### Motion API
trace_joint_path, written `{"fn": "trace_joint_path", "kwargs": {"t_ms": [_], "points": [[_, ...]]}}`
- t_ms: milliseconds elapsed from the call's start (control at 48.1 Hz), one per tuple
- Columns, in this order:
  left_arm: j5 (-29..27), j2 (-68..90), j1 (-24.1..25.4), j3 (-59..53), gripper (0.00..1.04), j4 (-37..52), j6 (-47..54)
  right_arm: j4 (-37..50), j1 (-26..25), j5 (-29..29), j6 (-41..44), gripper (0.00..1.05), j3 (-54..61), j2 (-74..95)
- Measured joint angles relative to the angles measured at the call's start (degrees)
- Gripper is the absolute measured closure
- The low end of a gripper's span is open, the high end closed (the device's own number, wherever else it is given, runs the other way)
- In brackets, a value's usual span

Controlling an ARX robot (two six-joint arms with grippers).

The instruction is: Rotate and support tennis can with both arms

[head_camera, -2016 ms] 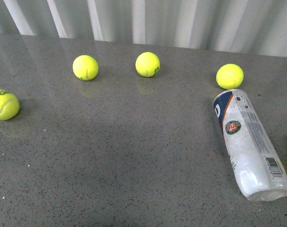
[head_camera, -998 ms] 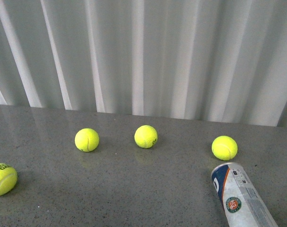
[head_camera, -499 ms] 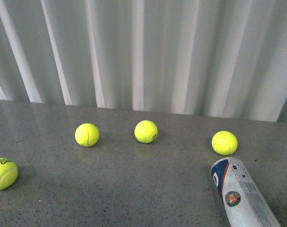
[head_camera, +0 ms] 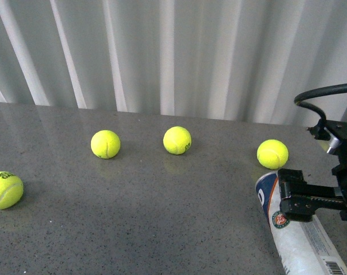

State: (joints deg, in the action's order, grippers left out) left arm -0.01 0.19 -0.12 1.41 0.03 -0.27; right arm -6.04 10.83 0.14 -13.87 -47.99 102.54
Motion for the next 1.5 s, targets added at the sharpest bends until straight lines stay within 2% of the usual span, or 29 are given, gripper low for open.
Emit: {"fn": "trace_joint_path", "kwargs": {"t_ms": [291,457,623,727,811,852,1018,1164,1205,1330,1496], "points": [[0.0,0.0,0.0,0.0,0.07,0.0,0.0,0.1,2.7,3.0,-3.1,0.07,-2.2,7.6],[0.0,0.0,0.0,0.0,0.07,0.0,0.0,2.0,2.7,2.4,-3.5,0.07,-4.4,13.1],[0.0,0.0,0.0,0.0,0.07,0.0,0.0,7.7,3.8,0.1,0.5,0.28,-4.6,13.8],[0.0,0.0,0.0,0.0,0.07,0.0,0.0,13.0,5.9,-1.6,8.3,0.39,-4.5,12.1],[0.0,0.0,0.0,0.0,0.07,0.0,0.0,14.0,7.7,-3.1,14.3,0.47,-4.6,10.1],[0.0,0.0,0.0,0.0,0.07,0.0,0.0,13.7,9.6,-6.1,23.1,0.54,-4.7,8.0],[0.0,0.0,0.0,0.0,0.07,0.0,0.0,4.9,15.6,-10.7,52.2,0.74,-10.2,5.9],[0.0,0.0,0.0,0.0,0.07,0.0,0.0,2.6,16.1,-9.4,77.2,0.84,-15.8,11.4],[0.0,0.0,0.0,0.0,0.07,0.0,0.0,1.6,15.9,-8.8,82.0,0.86,-17.7,13.7],[0.0,0.0,0.0,0.0,0.07,0.0,0.0,1.8,15.2,-7.6,88.0,0.89,-22.8,20.8],[0.0,0.0,0.0,0.0,0.07,0.0,0.0,5.2,15.2,-10.6,86.4,0.91,-27.9,27.2]]}}
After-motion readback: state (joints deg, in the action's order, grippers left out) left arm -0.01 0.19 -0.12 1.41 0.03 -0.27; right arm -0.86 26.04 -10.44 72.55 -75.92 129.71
